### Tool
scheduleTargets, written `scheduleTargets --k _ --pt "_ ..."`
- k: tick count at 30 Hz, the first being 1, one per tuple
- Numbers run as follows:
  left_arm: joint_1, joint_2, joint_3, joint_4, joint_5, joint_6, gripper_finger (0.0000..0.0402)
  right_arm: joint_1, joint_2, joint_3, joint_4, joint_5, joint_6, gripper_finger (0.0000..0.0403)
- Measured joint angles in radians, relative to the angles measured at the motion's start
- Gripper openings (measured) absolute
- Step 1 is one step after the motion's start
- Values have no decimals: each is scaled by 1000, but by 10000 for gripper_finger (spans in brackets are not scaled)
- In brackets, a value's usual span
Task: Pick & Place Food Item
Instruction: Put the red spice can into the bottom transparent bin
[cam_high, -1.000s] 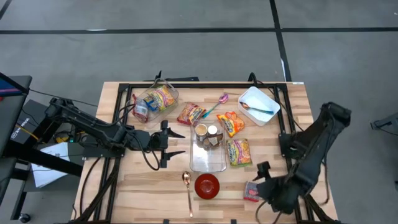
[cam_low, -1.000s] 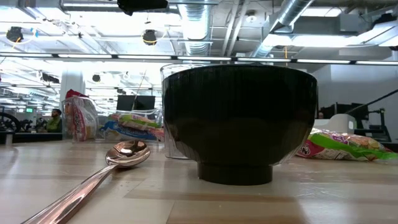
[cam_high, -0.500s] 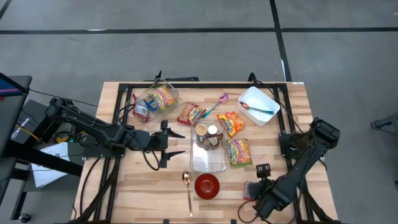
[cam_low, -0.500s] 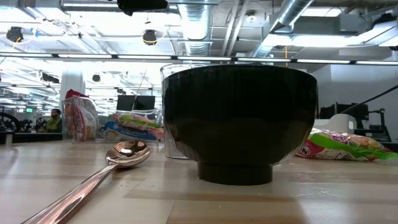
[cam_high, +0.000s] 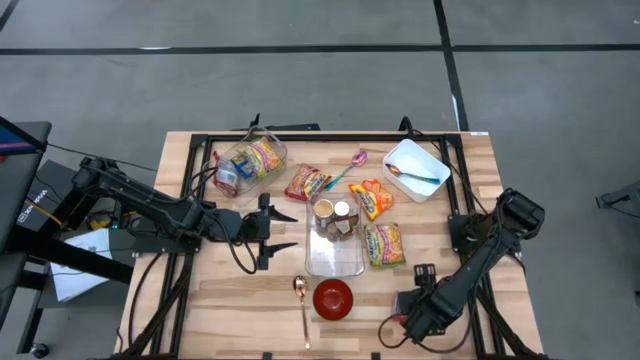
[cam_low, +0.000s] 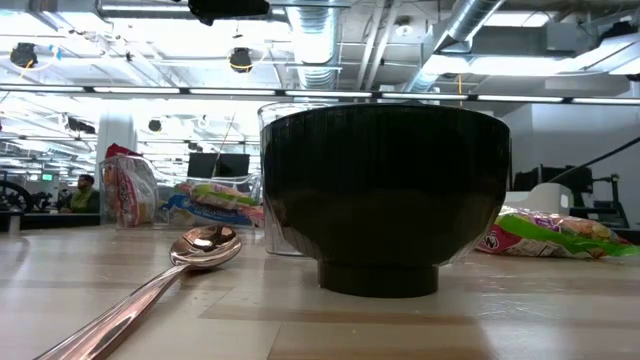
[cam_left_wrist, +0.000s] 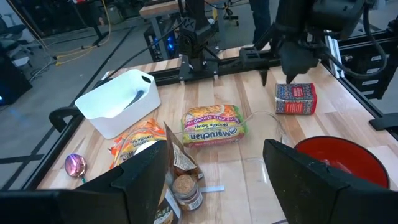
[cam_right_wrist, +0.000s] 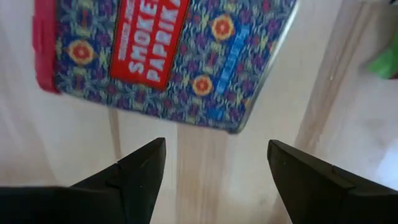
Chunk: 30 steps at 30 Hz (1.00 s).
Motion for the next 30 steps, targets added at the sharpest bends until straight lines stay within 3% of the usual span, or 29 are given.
scheduleTargets --k 17,30 --pt "0 0 0 -1 0 -2 257 -58 0 1 140 85 10 276" --pt "0 0 0 -1 0 -3 257 -41 -2 14 -17 142 33 276"
